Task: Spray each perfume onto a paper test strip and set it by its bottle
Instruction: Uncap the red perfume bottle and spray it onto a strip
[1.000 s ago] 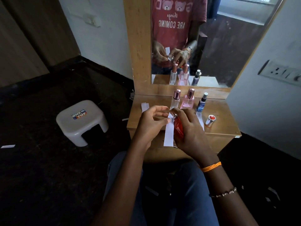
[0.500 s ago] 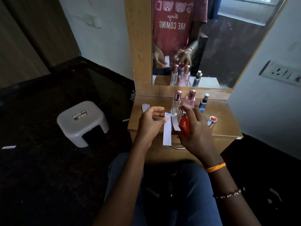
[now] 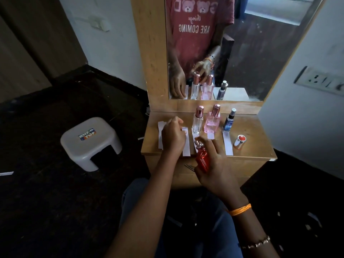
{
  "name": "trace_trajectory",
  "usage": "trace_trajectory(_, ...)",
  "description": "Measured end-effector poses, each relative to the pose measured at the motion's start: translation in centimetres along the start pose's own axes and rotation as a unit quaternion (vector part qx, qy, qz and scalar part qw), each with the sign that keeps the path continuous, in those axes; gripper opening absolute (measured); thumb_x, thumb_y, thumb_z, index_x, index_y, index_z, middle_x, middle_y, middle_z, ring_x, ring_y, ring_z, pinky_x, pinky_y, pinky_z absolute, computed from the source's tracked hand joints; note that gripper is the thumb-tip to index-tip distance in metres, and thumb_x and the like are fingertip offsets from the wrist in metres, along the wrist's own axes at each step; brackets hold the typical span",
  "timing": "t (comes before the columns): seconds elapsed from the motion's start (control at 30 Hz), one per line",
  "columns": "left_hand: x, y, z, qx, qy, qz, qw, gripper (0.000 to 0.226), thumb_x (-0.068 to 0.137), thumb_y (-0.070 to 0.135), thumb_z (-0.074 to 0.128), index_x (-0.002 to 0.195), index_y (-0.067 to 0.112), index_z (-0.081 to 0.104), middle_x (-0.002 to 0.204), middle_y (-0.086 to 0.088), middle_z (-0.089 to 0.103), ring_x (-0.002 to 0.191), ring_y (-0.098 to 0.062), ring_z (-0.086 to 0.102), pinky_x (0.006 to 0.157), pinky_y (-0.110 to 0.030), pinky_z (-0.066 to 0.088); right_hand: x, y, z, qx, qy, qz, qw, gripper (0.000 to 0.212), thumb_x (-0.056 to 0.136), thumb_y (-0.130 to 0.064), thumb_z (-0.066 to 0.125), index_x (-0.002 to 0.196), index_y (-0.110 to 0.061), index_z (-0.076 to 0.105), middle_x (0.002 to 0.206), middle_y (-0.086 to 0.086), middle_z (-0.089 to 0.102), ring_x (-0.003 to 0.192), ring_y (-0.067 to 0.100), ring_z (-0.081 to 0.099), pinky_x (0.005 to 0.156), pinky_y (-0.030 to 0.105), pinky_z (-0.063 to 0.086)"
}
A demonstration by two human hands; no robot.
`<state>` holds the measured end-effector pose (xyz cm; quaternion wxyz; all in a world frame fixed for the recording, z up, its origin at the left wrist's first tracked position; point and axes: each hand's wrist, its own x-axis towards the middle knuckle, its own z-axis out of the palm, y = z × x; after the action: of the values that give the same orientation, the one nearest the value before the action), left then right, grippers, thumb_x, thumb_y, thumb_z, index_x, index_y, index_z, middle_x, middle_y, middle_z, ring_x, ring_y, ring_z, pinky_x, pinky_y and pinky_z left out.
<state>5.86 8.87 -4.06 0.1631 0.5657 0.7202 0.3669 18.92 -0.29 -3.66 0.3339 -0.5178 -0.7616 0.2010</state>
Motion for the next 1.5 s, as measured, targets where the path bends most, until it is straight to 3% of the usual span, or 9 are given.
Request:
trace_trajectory(0.23,-2.3,1.2,-2.4,-0.085,0.017,0.029,0.996,0.016,0.091,0.013,0.054,0.103,0.016,0.063,0.107,0.0,0.061,0.1,-0.012,0.052,0.078,-0.017,0.04,0.1,-0.5,-0.6,0.152,0.069,0.007,0.986,0.061,0.076,-0.027,0.057,0.134,-0.02,0.037,0.123,-0.008,0.05,0.105,0.009,0.054,0.089,0.02,0.046)
trace_trajectory(0.33,-6.0,2.1,-3.7,-0.263,-0.172,-0.017,0.949,0.027,0.096,0.035,0.044,0.115,0.022,0.058,0.115,0.0,0.061,0.104,-0.011,0.058,0.076,-0.017,0.043,0.1,-0.9,-1.3,0.273,0.1,0.03,0.957,0.055,0.081,-0.036,0.059,0.131,-0.028,0.037,0.121,-0.027,0.048,0.11,0.003,0.055,0.092,0.023,0.047)
trace_trajectory(0.47,-9.0,3.0,-4.0,-0.415,-0.322,-0.123,0.842,0.031,0.082,0.054,0.053,0.109,0.039,0.059,0.116,0.0,0.066,0.11,-0.019,0.061,0.094,-0.04,0.049,0.3,-1.0,-2.2,0.351,0.109,0.059,0.928,0.049,0.085,-0.045,0.051,0.132,-0.031,0.044,0.131,-0.005,0.051,0.116,0.007,0.055,0.095,0.027,0.048)
trace_trajectory(0.6,-8.9,3.5,-4.3,-0.418,-0.262,-0.138,0.859,0.033,0.085,0.046,0.057,0.113,0.029,0.059,0.11,-0.004,0.069,0.101,-0.02,0.065,0.086,-0.037,0.052,0.9,1.5,-3.0,0.174,0.143,0.073,0.972,0.051,0.094,-0.055,0.029,0.134,-0.028,0.046,0.13,-0.006,0.052,0.131,0.021,0.039,0.106,0.04,0.034)
trace_trajectory(0.8,-9.2,3.3,-5.1,-0.403,-0.251,-0.137,0.87,0.009,0.091,0.035,0.053,0.097,0.032,0.057,0.096,0.008,0.066,0.087,-0.006,0.061,0.069,-0.022,0.044,2.7,5.8,-4.2,-0.02,0.172,0.133,0.976,0.035,0.085,0.003,0.058,0.118,-0.007,0.06,0.123,0.014,0.056,0.113,0.023,0.05,0.093,0.023,0.037)
trace_trajectory(0.93,-9.3,3.2,-5.1,-0.406,-0.244,-0.126,0.872,0.008,0.09,0.035,0.054,0.097,0.034,0.057,0.097,0.011,0.066,0.088,-0.005,0.061,0.07,-0.023,0.044,2.9,6.1,-4.6,0.017,0.162,0.143,0.976,0.023,0.085,0.006,0.055,0.103,-0.005,0.065,0.105,0.017,0.061,0.088,0.018,0.054,0.067,0.003,0.036)
trace_trajectory(1.07,-9.2,3.2,-5.3,-0.404,-0.242,-0.111,0.875,0.008,0.089,0.035,0.055,0.097,0.037,0.055,0.097,0.013,0.065,0.087,-0.003,0.061,0.07,-0.022,0.044,3.0,3.3,-6.0,0.143,0.212,0.083,0.963,0.019,0.088,-0.001,0.059,0.104,-0.011,0.062,0.091,0.003,0.07,0.083,0.013,0.067,0.074,0.013,0.049)
trace_trajectory(1.2,-9.1,3.2,-5.3,-0.402,-0.237,-0.093,0.88,0.019,0.088,0.034,0.058,0.107,0.036,0.055,0.101,0.012,0.066,0.092,-0.005,0.063,0.073,-0.023,0.046,3.4,-0.2,-7.4,0.292,0.132,0.02,0.947,0.025,0.089,0.001,0.056,0.109,-0.012,0.064,0.088,-0.025,0.071,0.088,-0.004,0.066,0.08,0.013,0.05)
trace_trajectory(1.5,-8.9,2.2,-6.3,-0.39,-0.243,-0.05,0.887,0.017,0.089,0.028,0.058,0.106,0.03,0.056,0.101,0.007,0.066,0.09,-0.006,0.063,0.076,-0.021,0.051,4.2,-1.4,-7.5,0.312,0.091,0.009,0.946,0.027,0.09,-0.001,0.055,0.116,-0.004,0.064,0.104,-0.007,0.071,0.097,-0.003,0.065,0.084,0.014,0.05)
